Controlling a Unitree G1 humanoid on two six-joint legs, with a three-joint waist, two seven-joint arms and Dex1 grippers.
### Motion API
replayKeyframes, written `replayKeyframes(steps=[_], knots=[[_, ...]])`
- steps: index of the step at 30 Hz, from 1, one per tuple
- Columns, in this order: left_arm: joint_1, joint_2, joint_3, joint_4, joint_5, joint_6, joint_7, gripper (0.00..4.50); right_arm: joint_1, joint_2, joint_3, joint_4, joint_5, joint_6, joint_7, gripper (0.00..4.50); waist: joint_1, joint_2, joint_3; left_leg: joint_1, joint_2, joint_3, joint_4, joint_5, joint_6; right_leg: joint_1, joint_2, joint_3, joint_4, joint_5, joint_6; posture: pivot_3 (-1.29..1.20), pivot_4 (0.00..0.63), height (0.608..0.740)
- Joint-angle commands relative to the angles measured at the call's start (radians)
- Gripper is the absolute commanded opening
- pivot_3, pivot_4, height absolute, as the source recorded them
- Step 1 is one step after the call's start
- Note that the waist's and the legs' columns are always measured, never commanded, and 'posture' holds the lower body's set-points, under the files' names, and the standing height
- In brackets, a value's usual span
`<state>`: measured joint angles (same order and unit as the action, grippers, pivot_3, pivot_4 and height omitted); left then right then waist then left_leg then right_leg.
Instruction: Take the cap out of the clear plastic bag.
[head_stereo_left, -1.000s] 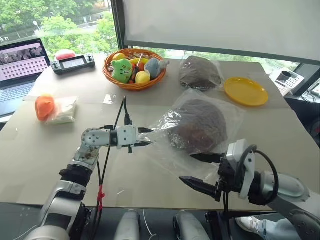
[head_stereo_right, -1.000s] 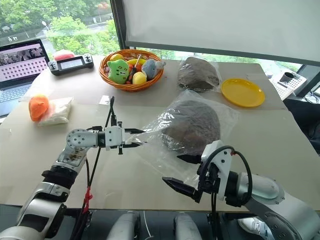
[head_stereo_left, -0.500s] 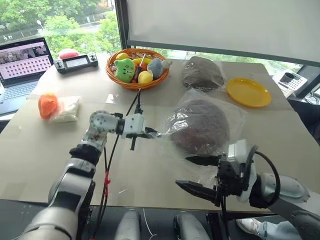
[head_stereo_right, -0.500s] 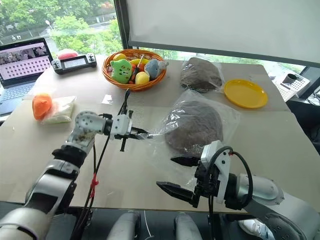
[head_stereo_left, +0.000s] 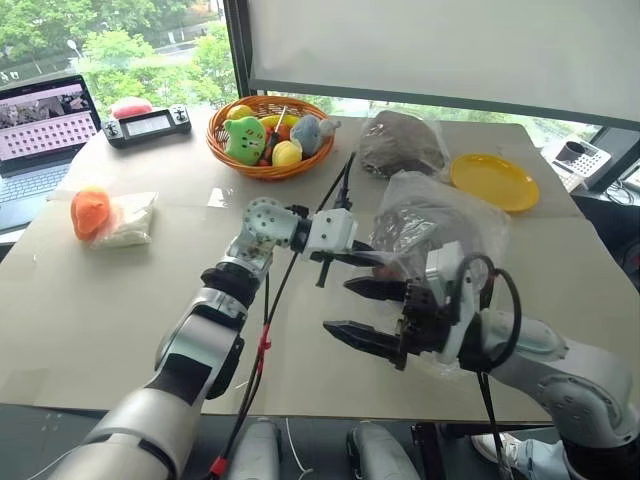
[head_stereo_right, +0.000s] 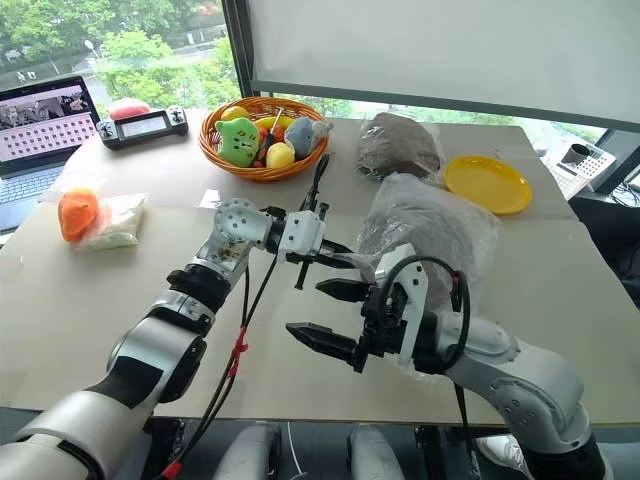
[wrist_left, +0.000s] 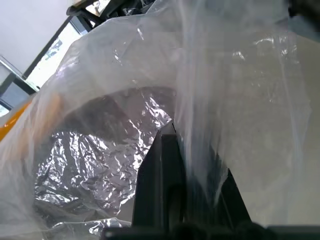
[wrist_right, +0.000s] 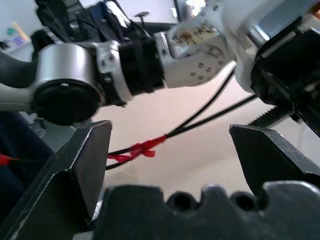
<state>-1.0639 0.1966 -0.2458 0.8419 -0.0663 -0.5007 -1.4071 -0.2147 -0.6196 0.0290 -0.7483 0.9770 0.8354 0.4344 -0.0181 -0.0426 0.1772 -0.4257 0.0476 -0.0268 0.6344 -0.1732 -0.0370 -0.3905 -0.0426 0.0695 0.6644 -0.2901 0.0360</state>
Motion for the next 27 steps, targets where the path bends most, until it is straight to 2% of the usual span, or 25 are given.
replayKeyframes(steps=[1, 10, 13, 18, 24, 27], knots=[[0.019, 0.006, 0.022, -0.096, -0.028, 0.034, 0.032, 0.09, 0.013, -0.02, 0.002, 0.007, -0.178, -0.037, -0.09, 4.5, 0.001, 0.0, 0.0, 0.0, 0.0, 0.0, 0.0, 0.0, 0.0, 0.0, 0.0, 0.0, 0.0, 0.0, 0.0, 0.0, 0.15, 0.74], [0.065, 0.021, 0.027, -0.21, -0.051, 0.135, 0.065, 0.09, 0.114, -0.113, 0.008, 0.031, -0.533, -0.034, -0.227, 4.5, 0.005, 0.0, 0.0, 0.0, 0.0, 0.0, 0.0, 0.0, 0.0, 0.0, 0.0, 0.0, 0.0, 0.0, 0.0, 0.0, 0.15, 0.74], [0.069, 0.017, 0.024, -0.222, -0.051, 0.151, 0.074, 0.09, 0.128, -0.154, 0.065, 0.029, -0.641, -0.019, -0.244, 4.5, 0.0, 0.0, 0.0, 0.001, 0.0, 0.0, 0.0, 0.0, 0.0, 0.0, 0.0, 0.0, 0.0, 0.0, 0.0, 0.0, 0.15, 0.74], [0.074, 0.008, 0.02, -0.244, -0.066, 0.183, 0.076, 0.09, 0.099, -0.204, 0.25, 0.12, -0.909, -0.054, -0.3, 4.5, -0.002, 0.001, 0.0, 0.001, 0.0, 0.0, 0.0, 0.0, 0.0, 0.0, 0.0, 0.001, 0.0, 0.0, 0.001, 0.0, 0.15, 0.74], [0.071, -0.001, 0.017, -0.243, -0.066, 0.196, 0.085, 0.09, 0.048, -0.157, 0.371, 0.231, -1.133, -0.107, -0.346, 4.5, -0.001, 0.001, 0.0, 0.001, 0.0, 0.0, 0.0, 0.0, 0.0, 0.0, 0.0, 0.001, 0.0, 0.0, 0.001, 0.0, 0.15, 0.74], [0.081, -0.006, 0.011, -0.259, -0.068, 0.209, 0.087, 0.09, -0.001, -0.074, 0.426, 0.359, -1.264, -0.128, -0.429, 4.5, -0.003, 0.001, 0.0, 0.001, 0.0, 0.0, 0.001, 0.0, 0.0, 0.0, 0.0, 0.001, 0.0, 0.0, 0.001, 0.0, 0.15, 0.74]])
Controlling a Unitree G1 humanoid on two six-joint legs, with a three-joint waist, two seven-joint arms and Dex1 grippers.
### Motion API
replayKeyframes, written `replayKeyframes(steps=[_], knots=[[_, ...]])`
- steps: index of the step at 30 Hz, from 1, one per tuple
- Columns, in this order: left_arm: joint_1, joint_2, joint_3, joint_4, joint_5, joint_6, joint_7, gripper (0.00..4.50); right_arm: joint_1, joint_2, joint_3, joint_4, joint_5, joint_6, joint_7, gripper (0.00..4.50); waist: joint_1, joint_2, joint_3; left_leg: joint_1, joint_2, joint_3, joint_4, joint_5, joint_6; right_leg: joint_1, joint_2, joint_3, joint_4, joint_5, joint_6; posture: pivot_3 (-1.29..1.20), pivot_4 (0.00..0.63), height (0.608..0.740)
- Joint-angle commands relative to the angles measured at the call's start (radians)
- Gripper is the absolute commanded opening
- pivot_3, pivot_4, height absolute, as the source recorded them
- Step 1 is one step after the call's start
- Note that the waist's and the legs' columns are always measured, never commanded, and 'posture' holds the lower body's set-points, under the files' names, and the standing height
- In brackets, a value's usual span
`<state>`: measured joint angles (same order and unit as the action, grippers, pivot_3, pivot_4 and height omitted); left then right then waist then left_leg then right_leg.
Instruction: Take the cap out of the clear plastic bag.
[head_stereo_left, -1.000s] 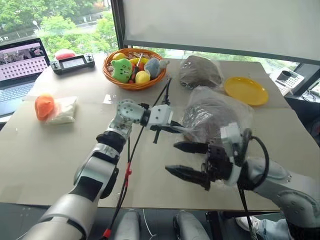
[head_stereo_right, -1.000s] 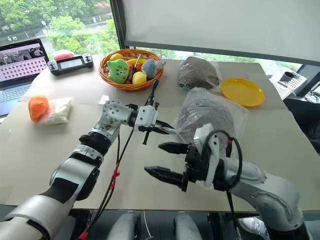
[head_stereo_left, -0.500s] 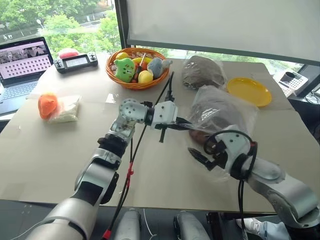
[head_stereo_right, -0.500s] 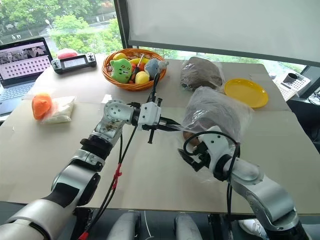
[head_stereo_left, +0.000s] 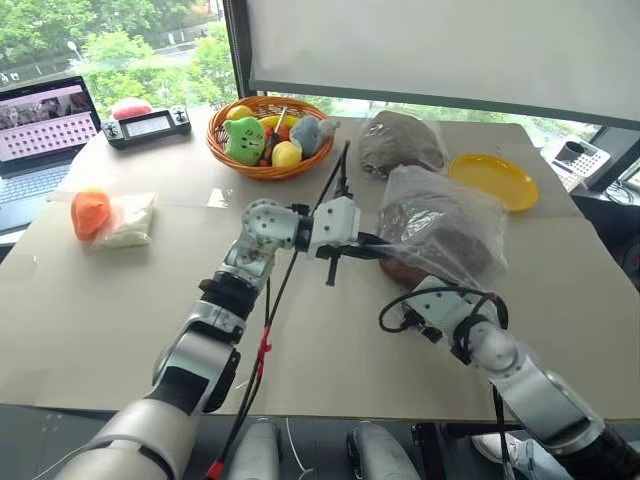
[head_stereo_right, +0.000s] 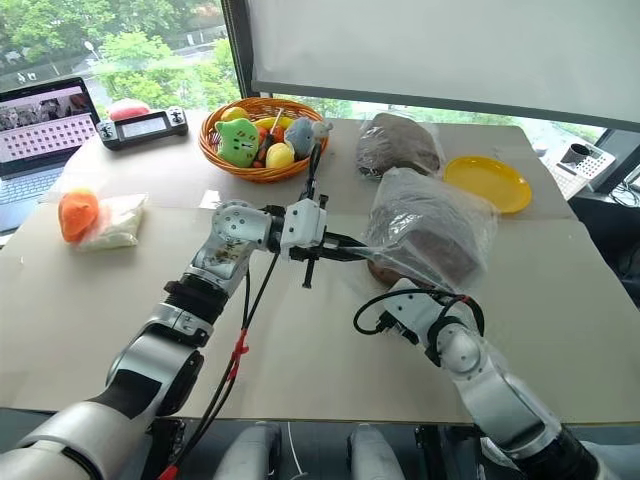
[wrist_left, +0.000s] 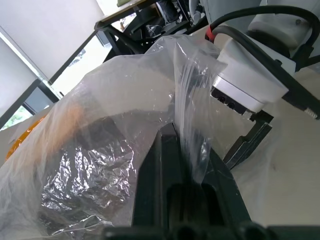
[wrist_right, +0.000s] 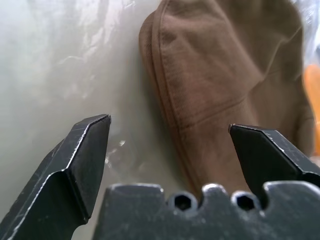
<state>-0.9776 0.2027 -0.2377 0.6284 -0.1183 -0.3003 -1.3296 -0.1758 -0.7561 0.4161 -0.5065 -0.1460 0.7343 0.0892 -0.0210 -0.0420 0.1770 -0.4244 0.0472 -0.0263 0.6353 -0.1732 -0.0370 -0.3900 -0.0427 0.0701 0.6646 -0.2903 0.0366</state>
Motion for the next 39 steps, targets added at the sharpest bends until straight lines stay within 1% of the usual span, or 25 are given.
replayKeyframes(steps=[1, 5, 9, 11, 12, 13, 14, 15, 16, 17, 18, 19, 21, 23, 26, 28, 31, 35, 39], knots=[[-0.002, -0.011, 0.0, -0.05, -0.015, 0.01, 0.01, 0.09, -0.045, 0.089, 0.039, 0.141, -0.162, -0.03, -0.098, 4.5, 0.001, 0.0, 0.0, 0.0, 0.0, 0.0, 0.0, 0.0, 0.0, 0.0, 0.0, 0.0, 0.0, 0.0, 0.0, 0.0, 0.15, 0.74], [0.007, -0.01, 0.001, -0.063, -0.015, 0.023, 0.014, 0.09, -0.057, 0.15, 0.043, 0.212, -0.229, -0.053, -0.094, 4.5, 0.003, 0.0, 0.0, 0.0, 0.0, 0.0, 0.0, 0.0, 0.0, 0.0, 0.0, 0.0, 0.0, 0.001, -0.001, 0.0, 0.15, 0.74], [0.018, -0.006, -0.001, -0.074, -0.012, 0.028, 0.018, 0.09, -0.041, 0.183, 0.029, 0.239, -0.254, -0.092, -0.059, 4.5, 0.003, 0.0, -0.001, 0.001, 0.0, 0.0, 0.0, 0.0, 0.0, 0.001, 0.0, 0.0, 0.0, 0.002, -0.002, 0.0, 0.15, 0.74], [0.02, -0.004, -0.001, -0.076, -0.011, 0.031, 0.02, 0.0, -0.024, 0.187, 0.023, 0.237, -0.269, -0.103, -0.046, 3.96, 0.003, 0.001, -0.001, 0.002, 0.0, 0.0, 0.0, 0.0, 0.0, 0.001, 0.0, 0.0, 0.0, 0.002, -0.002, 0.0, 0.15, 0.74], [0.021, -0.004, -0.001, -0.077, -0.011, 0.031, 0.022, 0.0, -0.015, 0.189, 0.017, 0.235, -0.273, -0.108, -0.04, 3.86, 0.003, 0.001, -0.001, 0.002, 0.0, 0.0, 0.0, 0.0, 0.0, 0.001, 0.0, 0.0, 0.0, 0.002, -0.002, 0.0, 0.15, 0.74], [0.022, -0.005, -0.001, -0.077, -0.01, 0.031, 0.023, 0.0, -0.007, 0.191, 0.011, 0.231, -0.278, -0.111, -0.035, 3.45, 0.004, 0.001, -0.001, 0.001, 0.0, 0.0, 0.0, 0.0, 0.0, 0.001, 0.0, 0.0, 0.0, 0.002, -0.002, 0.0, 0.15, 0.74], [0.023, -0.005, -0.001, -0.077, -0.01, 0.031, 0.025, 0.0, 0.0, 0.192, 0.005, 0.225, -0.284, -0.113, -0.03, 2.86, 0.006, 0.001, -0.001, 0.001, 0.0, 0.0, 0.0, 0.0, 0.0, 0.001, 0.0, 0.0, 0.0, 0.002, -0.002, 0.0, 0.15, 0.74], [0.023, -0.006, -0.001, -0.078, -0.01, 0.033, 0.026, 0.0, 0.006, 0.196, -0.001, 0.221, -0.29, -0.115, -0.025, 2.43, 0.008, 0.001, -0.001, 0.001, 0.0, 0.0, 0.0, 0.0, 0.0, 0.001, 0.0, 0.0, 0.0, 0.002, -0.003, 0.0, 0.15, 0.74], [0.024, -0.006, -0.002, -0.079, -0.009, 0.032, 0.028, 0.0, 0.011, 0.198, -0.006, 0.215, -0.297, -0.116, -0.02, 2.25, 0.01, 0.001, -0.001, 0.0, 0.0, 0.0, 0.0, 0.0, 0.0, 0.001, 0.0, 0.0, 0.0, 0.002, -0.003, 0.0, 0.15, 0.74], [0.025, -0.006, -0.003, -0.079, -0.009, 0.032, 0.028, 0.0, 0.015, 0.202, -0.01, 0.212, -0.303, -0.118, -0.015, 1.86, 0.01, 0.001, -0.001, 0.0, 0.0, 0.0, 0.0, 0.0, 0.0, 0.001, 0.0, 0.0, 0.0, 0.002, -0.003, 0.0, 0.15, 0.74], [0.025, -0.006, -0.003, -0.079, -0.009, 0.033, 0.029, 0.0, 0.02, 0.204, -0.015, 0.206, -0.31, -0.118, -0.009, 1.61, 0.009, 0.001, -0.001, 0.0, 0.0, 0.0, 0.0, 0.0, 0.0, 0.001, 0.0, 0.0, 0.0, 0.002, -0.003, 0.0, 0.15, 0.74], [0.025, -0.007, -0.003, -0.079, -0.009, 0.033, 0.03, 0.0, 0.026, 0.207, -0.02, 0.198, -0.317, -0.119, -0.002, 1.2, 0.009, 0.001, -0.001, 0.0, 0.0, 0.0, 0.0, 0.0, 0.0, 0.001, 0.0, 0.0, 0.0, 0.002, -0.003, 0.0, 0.15, 0.74], [0.027, -0.009, -0.005, -0.077, -0.008, 0.031, 0.032, 0.0, 0.038, 0.207, -0.027, 0.181, -0.332, -0.126, 0.013, 0.59, 0.009, 0.001, -0.001, 0.001, 0.0, 0.0, 0.0, 0.0, 0.0, 0.001, 0.0, 0.0, 0.0, 0.002, -0.003, 0.0, 0.15, 0.74], [0.032, -0.01, -0.008, -0.077, -0.005, 0.028, 0.035, 0.0, 0.04, 0.214, -0.033, 0.185, -0.341, -0.139, 0.026, 0.11, 0.009, 0.0, -0.001, 0.001, 0.0, -0.001, 0.0, 0.0, 0.0, 0.001, 0.0, -0.001, 0.0, 0.002, -0.003, 0.0, 0.15, 0.74], [0.059, 0.003, -0.015, -0.083, 0.012, 0.008, 0.043, 0.0, 0.071, 0.21, -0.058, 0.078, -0.347, -0.11, 0.094, 0.05, 0.009, 0.001, -0.001, 0.001, 0.0, -0.001, 0.0, 0.0, 0.0, 0.001, 0.0, -0.001, 0.0, 0.002, -0.003, 0.0, 0.15, 0.74], [0.079, 0.011, -0.025, -0.084, 0.036, -0.011, 0.063, 0.0, 0.104, 0.232, -0.088, 0.032, -0.303, -0.139, 0.126, 0.05, 0.008, 0.001, -0.001, 0.0, 0.0, -0.001, 0.0, 0.0, 0.0, 0.001, 0.0, 0.0, 0.0, 0.002, -0.003, 0.0, 0.15, 0.74], [0.108, 0.013, -0.042, -0.092, 0.063, -0.024, 0.09, 0.0, 0.135, 0.223, -0.082, -0.037, -0.286, -0.178, 0.2, 0.05, 0.007, 0.0, -0.001, 0.001, 0.0, -0.001, 0.0, 0.0, 0.0, 0.001, 0.0, 0.0, 0.0, 0.002, -0.003, 0.0, 0.15, 0.74], [0.129, -0.01, -0.061, -0.117, 0.078, 0.0, 0.131, 0.0, 0.202, 0.274, -0.115, -0.166, -0.165, -0.18, 0.296, 0.05, 0.005, 0.0, -0.001, 0.001, 0.0, -0.001, 0.001, 0.0, 0.0, 0.002, 0.0, -0.001, 0.0, 0.001, -0.001, 0.0, 0.15, 0.74], [0.139, -0.048, -0.074, -0.146, 0.07, 0.034, 0.156, 0.0, 0.22, 0.278, -0.143, -0.253, -0.087, -0.134, 0.39, 0.05, -0.002, 0.0, -0.001, 0.001, 0.0, -0.001, 0.0, 0.0, 0.0, 0.002, 0.0, 0.0, 0.0, 0.001, -0.001, 0.0, 0.15, 0.74]])
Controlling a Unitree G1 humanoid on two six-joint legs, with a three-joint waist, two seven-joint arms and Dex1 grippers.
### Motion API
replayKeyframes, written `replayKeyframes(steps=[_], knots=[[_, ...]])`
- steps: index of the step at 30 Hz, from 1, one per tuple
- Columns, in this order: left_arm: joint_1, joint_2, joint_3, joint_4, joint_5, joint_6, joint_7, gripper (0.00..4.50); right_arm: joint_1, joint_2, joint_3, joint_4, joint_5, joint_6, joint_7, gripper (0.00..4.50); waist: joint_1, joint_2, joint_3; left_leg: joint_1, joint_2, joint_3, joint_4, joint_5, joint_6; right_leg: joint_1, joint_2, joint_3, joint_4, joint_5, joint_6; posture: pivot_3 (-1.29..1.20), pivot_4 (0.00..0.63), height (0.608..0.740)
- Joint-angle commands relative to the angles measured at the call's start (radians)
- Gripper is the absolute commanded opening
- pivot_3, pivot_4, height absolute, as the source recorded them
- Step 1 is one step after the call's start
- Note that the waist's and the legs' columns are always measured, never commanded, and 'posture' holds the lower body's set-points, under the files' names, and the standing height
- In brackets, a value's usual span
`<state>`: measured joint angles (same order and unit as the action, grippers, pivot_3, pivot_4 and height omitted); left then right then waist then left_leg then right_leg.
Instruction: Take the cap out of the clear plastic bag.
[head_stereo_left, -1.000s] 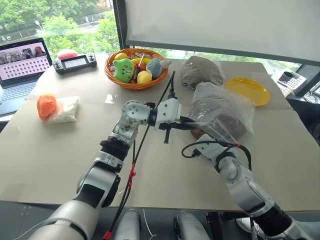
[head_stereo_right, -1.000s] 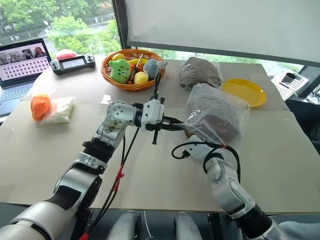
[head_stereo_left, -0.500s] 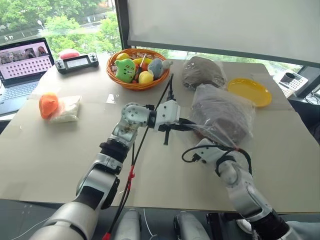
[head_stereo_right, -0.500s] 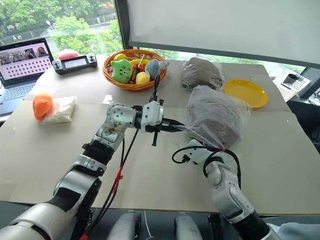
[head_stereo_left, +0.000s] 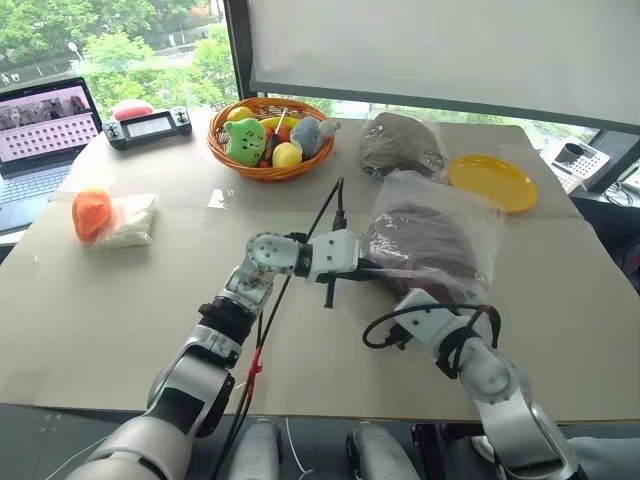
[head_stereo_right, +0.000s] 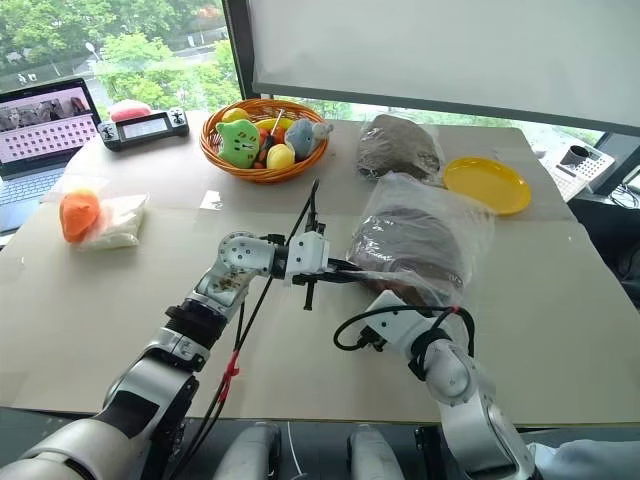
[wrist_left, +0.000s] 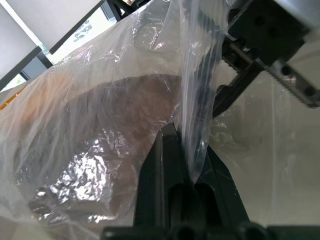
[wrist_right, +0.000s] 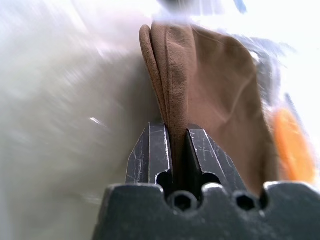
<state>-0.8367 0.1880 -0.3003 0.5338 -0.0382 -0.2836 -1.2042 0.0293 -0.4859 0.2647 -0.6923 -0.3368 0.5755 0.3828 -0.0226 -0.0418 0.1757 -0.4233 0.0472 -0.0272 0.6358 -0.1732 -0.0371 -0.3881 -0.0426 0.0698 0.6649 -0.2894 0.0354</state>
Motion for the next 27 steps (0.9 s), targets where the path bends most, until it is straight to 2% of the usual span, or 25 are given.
replayKeyframes(steps=[1, 6, 11, 16, 21, 24, 27], knots=[[-0.003, -0.04, -0.011, -0.054, -0.01, 0.024, 0.038, 0.0, 0.019, 0.005, -0.004, -0.075, 0.121, 0.032, 0.115, 0.05, -0.001, 0.0, 0.0, 0.0, 0.0, 0.0, 0.0, 0.0, 0.0, 0.0, 0.0, 0.0, 0.0, 0.0, 0.0, 0.0, 0.15, 0.74], [-0.013, -0.052, -0.012, -0.051, -0.006, 0.038, 0.053, 0.0, 0.052, -0.097, -0.004, -0.096, 0.116, -0.007, 0.198, 0.05, 0.001, 0.0, -0.001, 0.001, 0.0, 0.0, 0.0, 0.0, 0.0, 0.001, 0.0, 0.0, 0.0, -0.001, 0.001, 0.0, 0.15, 0.74], [-0.008, -0.04, -0.013, -0.043, -0.006, 0.044, 0.047, 0.0, 0.122, -0.212, -0.041, -0.204, 0.108, -0.063, 0.245, 0.05, 0.007, 0.0, -0.001, 0.001, 0.0, 0.0, 0.0, 0.0, 0.0, 0.0, 0.0, 0.0, 0.0, -0.001, 0.002, 0.0, 0.15, 0.74], [-0.015, -0.027, -0.006, -0.03, -0.007, 0.048, 0.054, 0.0, 0.129, -0.201, -0.14, -0.343, 0.24, 0.037, 0.306, 0.05, 0.004, 0.0, -0.001, 0.001, 0.0, 0.0, 0.0, 0.0, 0.0, 0.0, 0.0, 0.0, 0.0, -0.002, 0.003, 0.0, 0.15, 0.74], [-0.015, -0.02, -0.006, -0.03, -0.008, 0.049, 0.055, 0.0, 0.035, -0.183, -0.257, -0.355, 0.379, 0.115, 0.325, 0.05, 0.004, 0.0, -0.001, 0.001, 0.0, 0.0, 0.0, 0.0, 0.0, 0.001, 0.0, 0.0, 0.0, -0.002, 0.003, 0.0, 0.15, 0.74], [-0.018, -0.018, -0.004, -0.028, -0.007, 0.049, 0.058, 0.0, -0.045, -0.133, -0.357, -0.355, 0.571, 0.173, 0.285, 0.05, 0.004, 0.0, -0.001, 0.001, 0.0, 0.0, 0.0, 0.0, 0.0, 0.001, 0.0, 0.0, 0.0, -0.001, 0.002, 0.0, 0.15, 0.74], [-0.015, -0.017, -0.004, -0.03, -0.006, 0.049, 0.058, 0.0, -0.081, -0.157, -0.415, -0.355, 0.517, 0.279, 0.239, 0.05, 0.007, 0.0, -0.001, 0.0, 0.0, 0.0, 0.0, 0.0, 0.0, 0.001, 0.0, 0.0, 0.0, 0.0, 0.0, 0.0, 0.15, 0.74]])
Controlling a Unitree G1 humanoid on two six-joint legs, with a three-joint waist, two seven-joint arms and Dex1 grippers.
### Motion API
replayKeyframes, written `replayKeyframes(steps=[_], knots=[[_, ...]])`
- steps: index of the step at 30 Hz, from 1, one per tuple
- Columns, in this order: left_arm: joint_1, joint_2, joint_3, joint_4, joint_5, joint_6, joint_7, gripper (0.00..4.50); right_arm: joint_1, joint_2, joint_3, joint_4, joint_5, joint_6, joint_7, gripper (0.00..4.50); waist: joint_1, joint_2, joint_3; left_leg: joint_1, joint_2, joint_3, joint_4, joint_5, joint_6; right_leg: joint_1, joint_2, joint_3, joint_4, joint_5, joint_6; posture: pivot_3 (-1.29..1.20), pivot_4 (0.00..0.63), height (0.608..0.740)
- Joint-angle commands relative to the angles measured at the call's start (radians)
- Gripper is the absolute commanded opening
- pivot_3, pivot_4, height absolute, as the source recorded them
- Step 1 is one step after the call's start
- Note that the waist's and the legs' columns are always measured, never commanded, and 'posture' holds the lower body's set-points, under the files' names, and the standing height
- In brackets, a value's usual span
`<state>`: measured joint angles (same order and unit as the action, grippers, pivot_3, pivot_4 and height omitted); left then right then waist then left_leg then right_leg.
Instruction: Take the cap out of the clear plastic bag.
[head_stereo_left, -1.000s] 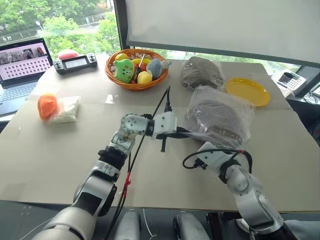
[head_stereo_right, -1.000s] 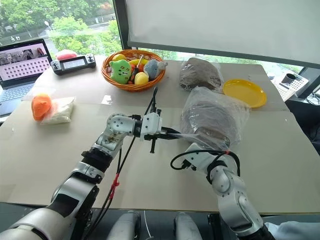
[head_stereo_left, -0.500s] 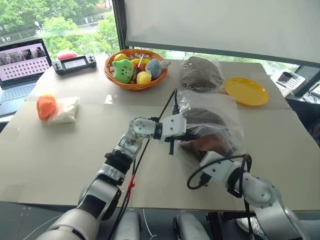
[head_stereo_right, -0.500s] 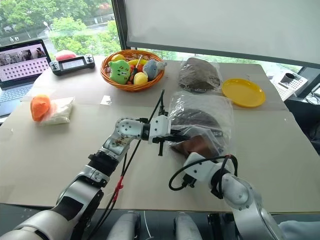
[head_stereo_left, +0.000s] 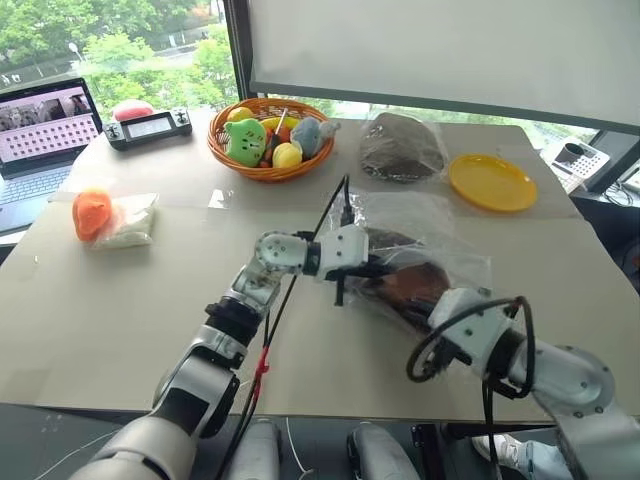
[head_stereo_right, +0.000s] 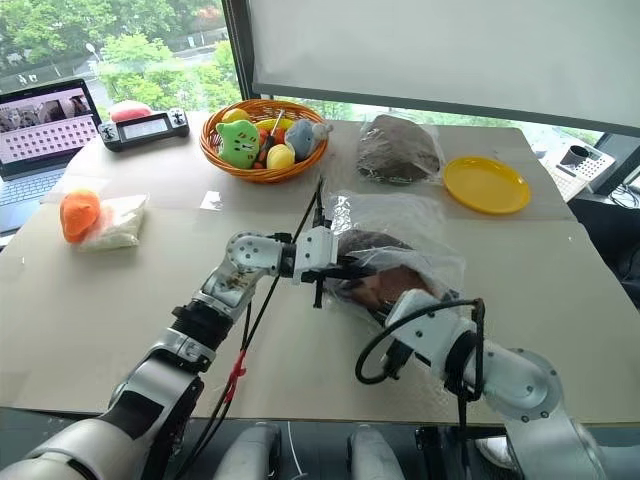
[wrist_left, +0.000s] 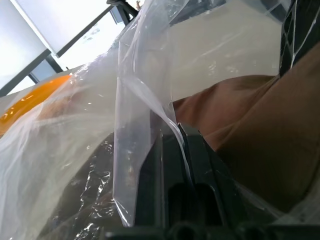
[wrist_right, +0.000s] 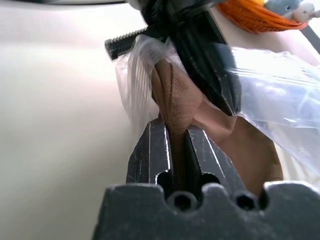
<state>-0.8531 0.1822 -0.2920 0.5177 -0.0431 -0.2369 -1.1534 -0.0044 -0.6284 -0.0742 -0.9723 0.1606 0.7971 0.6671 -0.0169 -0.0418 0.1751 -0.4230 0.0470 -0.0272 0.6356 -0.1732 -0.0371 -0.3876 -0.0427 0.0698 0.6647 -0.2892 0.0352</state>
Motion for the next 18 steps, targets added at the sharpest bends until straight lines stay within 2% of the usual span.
replayKeyframes(steps=[1, 4, 10, 13, 16, 18], knots=[[0.004, -0.01, -0.012, -0.017, -0.001, 0.003, 0.007, 0.0, -0.036, -0.025, -0.079, -0.075, 0.01, 0.073, -0.051, 0.05, 0.003, 0.0, 0.0, 0.0, 0.0, 0.0, 0.0, 0.0, 0.0, 0.0, 0.0, 0.0, 0.0, 0.0, 0.0, 0.0, 0.15, 0.74], [0.01, -0.006, -0.013, -0.026, 0.0, 0.006, 0.009, 0.0, -0.014, -0.029, -0.074, -0.057, 0.0, 0.096, -0.083, 0.05, 0.008, 0.0, 0.0, -0.001, 0.0, -0.001, 0.0, 0.0, 0.0, 0.0, 0.0, -0.001, 0.0, 0.0, 0.0, 0.0, 0.15, 0.74], [0.013, 0.001, -0.012, -0.037, -0.003, 0.015, 0.01, 0.0, 0.065, -0.195, 0.002, 0.014, -0.124, 0.07, -0.112, 0.05, 0.009, 0.001, 0.0, -0.001, -0.001, -0.001, 0.001, 0.0, 0.0, 0.0, 0.0, -0.001, 0.0, -0.001, 0.002, 0.0, 0.15, 0.74], [0.012, 0.003, -0.012, -0.037, -0.003, 0.016, 0.011, 0.0, 0.072, -0.262, 0.065, 0.081, -0.225, 0.088, -0.18, 0.05, 0.01, 0.001, 0.0, -0.001, -0.001, 0.0, 0.001, 0.0, 0.0, 0.0, -0.001, 0.0, 0.0, -0.001, 0.002, 0.0, 0.15, 0.74], [0.009, 0.002, -0.017, -0.04, -0.003, 0.02, 0.017, 0.0, 0.051, -0.237, 0.123, 0.104, -0.251, 0.106, -0.223, 0.05, 0.009, 0.001, -0.001, -0.001, -0.001, -0.001, 0.001, 0.0, 0.0, 0.0, -0.001, 0.0, 0.0, -0.001, 0.002, 0.0, 0.15, 0.74], [0.008, 0.002, -0.019, -0.042, -0.003, 0.022, 0.02, 0.0, 0.023, -0.172, 0.136, 0.096, -0.232, 0.111, -0.249, 0.05, 0.006, 0.001, -0.001, -0.001, -0.001, -0.001, 0.001, 0.0, 0.0, 0.0, -0.001, 0.0, 0.0, -0.001, 0.002, 0.0, 0.15, 0.74]])
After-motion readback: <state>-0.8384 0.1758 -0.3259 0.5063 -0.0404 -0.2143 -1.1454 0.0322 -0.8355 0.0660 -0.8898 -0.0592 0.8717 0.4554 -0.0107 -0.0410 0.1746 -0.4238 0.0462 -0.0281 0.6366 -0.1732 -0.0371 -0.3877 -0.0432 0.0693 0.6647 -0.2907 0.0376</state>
